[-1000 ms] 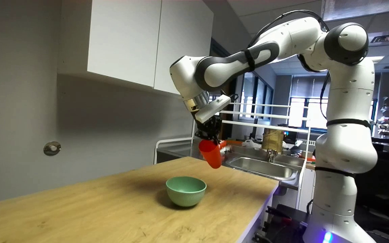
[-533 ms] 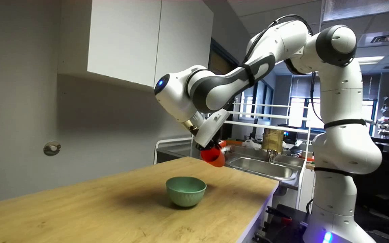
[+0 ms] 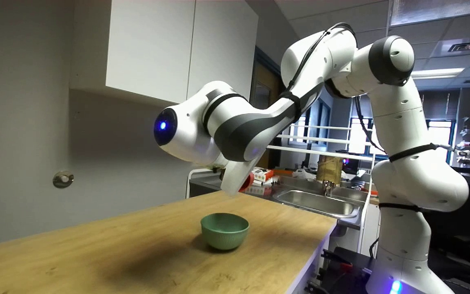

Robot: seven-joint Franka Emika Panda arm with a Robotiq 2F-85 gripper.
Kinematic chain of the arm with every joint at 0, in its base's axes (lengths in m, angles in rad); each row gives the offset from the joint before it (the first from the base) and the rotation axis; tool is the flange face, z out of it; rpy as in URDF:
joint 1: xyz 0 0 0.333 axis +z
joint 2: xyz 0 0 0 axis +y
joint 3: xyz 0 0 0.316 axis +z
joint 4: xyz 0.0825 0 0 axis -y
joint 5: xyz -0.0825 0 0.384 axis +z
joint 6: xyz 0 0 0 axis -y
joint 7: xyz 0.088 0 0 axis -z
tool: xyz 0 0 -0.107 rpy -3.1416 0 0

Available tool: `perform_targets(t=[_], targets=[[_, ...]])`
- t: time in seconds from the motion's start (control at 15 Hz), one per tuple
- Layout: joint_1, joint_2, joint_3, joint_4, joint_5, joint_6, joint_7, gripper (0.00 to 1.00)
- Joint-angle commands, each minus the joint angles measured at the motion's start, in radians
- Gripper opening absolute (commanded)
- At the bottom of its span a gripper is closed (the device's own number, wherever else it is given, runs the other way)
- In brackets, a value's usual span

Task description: Pour the contents from the orange cup into the green bowl

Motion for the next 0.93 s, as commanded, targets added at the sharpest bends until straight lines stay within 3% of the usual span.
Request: perform_targets(t=[0.0,0.4,0.87], targets=[[0.047,0.107,-0.008,0.133,-0.081,-0.111,0.058,0.01],[0.075,0.176,-0.037,0.158,-0.176,-0.174,0.186,0.01],[0.078,0.198,-0.046,0.063,-0.217,-0.202,0.434,0.01]])
